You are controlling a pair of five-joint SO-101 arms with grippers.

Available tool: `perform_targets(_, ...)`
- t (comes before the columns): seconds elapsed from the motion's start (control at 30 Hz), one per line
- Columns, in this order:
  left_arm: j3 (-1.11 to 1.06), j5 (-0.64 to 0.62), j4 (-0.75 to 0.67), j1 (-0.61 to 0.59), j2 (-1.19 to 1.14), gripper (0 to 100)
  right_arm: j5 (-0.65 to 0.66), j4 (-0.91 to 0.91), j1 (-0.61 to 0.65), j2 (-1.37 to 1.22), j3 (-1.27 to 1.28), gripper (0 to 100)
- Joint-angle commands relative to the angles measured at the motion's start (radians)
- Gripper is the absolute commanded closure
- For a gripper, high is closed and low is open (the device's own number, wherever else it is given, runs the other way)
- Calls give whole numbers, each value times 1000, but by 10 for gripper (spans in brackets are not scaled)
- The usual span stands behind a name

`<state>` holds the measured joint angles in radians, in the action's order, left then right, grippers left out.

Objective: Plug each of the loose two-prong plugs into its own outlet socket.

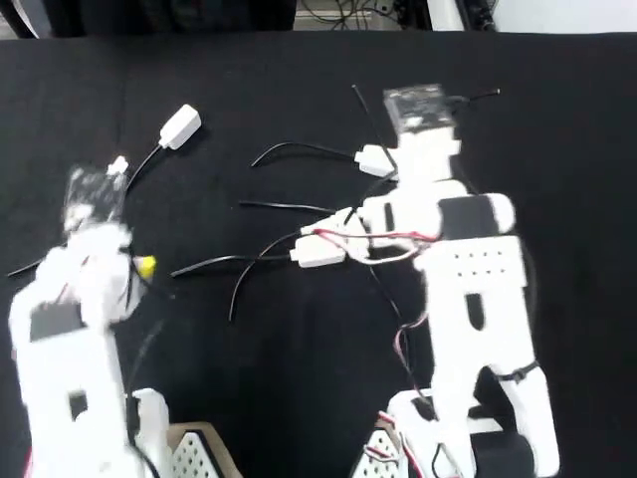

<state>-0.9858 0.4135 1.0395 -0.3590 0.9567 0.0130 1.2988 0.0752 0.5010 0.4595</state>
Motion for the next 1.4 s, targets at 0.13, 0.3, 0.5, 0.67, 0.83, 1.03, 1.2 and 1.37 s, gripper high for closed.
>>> perform_targets(0.13,315,9,-250,58,-456,745,63,-284,-95,21,200,935)
perform_targets(0.3,707,60,-186,21,-835,745,64,-310,-48,21,234,935)
perform_targets(0.5,1307,63,31,42,-1329,745,64,-364,-35,21,278,935)
perform_targets(0.67,1747,64,158,105,-1672,706,86,-371,-35,21,283,935)
perform_targets(0.83,2184,64,304,148,-1924,636,100,-397,-35,21,297,936)
perform_targets(1.03,2539,60,301,174,-2165,661,100,-397,-35,21,297,936)
perform_targets(1.2,2563,64,265,183,-2277,661,100,-397,-35,21,297,936)
perform_targets(1.37,2554,61,270,174,-2297,723,100,-397,-35,21,297,936)
